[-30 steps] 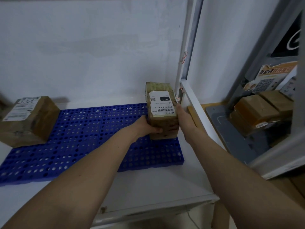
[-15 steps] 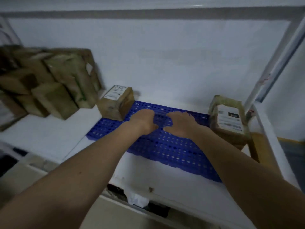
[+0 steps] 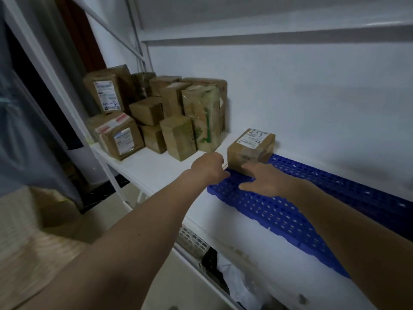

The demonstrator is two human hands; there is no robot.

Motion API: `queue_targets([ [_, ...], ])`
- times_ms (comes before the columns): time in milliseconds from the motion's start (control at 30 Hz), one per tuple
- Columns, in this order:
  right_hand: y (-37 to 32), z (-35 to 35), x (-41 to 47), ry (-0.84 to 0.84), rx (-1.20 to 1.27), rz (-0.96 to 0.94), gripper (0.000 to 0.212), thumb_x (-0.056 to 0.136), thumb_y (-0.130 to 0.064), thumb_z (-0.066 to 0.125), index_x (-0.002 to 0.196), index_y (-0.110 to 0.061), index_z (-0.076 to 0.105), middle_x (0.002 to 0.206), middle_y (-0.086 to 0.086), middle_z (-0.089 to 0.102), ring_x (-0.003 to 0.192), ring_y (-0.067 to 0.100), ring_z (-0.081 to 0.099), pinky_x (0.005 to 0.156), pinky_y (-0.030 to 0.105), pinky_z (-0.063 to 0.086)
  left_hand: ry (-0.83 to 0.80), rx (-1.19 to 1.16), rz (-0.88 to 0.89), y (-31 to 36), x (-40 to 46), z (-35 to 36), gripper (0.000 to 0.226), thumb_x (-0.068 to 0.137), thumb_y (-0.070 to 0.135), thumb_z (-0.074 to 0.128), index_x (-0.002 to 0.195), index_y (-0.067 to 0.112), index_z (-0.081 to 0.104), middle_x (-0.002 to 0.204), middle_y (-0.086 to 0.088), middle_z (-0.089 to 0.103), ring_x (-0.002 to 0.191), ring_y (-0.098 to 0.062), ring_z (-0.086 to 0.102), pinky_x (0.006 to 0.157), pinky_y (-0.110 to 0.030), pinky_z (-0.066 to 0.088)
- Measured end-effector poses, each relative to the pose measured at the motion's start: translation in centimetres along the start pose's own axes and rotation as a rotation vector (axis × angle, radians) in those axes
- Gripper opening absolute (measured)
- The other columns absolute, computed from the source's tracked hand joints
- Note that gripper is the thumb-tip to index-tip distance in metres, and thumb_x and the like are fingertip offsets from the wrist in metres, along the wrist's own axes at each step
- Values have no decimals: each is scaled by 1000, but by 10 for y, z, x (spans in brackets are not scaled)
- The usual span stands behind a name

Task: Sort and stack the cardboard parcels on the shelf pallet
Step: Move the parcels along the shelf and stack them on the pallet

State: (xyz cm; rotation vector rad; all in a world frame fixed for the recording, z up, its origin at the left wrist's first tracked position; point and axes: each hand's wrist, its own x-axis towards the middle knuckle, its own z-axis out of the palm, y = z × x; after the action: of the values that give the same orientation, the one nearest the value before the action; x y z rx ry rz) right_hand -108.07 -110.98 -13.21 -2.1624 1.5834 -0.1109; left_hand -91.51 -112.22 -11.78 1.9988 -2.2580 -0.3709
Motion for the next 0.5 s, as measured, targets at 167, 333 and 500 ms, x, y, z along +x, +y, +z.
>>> queue_targets([
  [167, -40, 8, 60, 23, -4, -12, 64, 91, -40, 58, 145, -16, 34, 146, 6, 41, 132, 24, 39, 108, 35, 34, -15, -45, 0, -65, 42, -14, 58, 91, 41, 59, 140, 13, 44, 145, -7, 43, 129, -23, 44, 92, -27, 39],
  [333, -89, 10, 128, 60, 24, 7, 66, 92, -42, 55, 148, -18, 30, 149, 6, 37, 134, 25, 37, 107, 35, 29, -35, -9, 57, -134, 93, -41, 40, 92, 41, 56, 121, 14, 61, 122, -4, 59, 109, -22, 57, 77, -26, 45],
  [500, -142, 3, 197, 178, 36, 64, 27, 98, -26, 47, 116, -9, 58, 121, 10, 60, 111, 27, 56, 87, 29, 43, -55, -107, 102, -197, 144, -74, 32, 93, 31, 59, 115, 10, 66, 115, -7, 64, 92, -21, 61, 72, -18, 50],
])
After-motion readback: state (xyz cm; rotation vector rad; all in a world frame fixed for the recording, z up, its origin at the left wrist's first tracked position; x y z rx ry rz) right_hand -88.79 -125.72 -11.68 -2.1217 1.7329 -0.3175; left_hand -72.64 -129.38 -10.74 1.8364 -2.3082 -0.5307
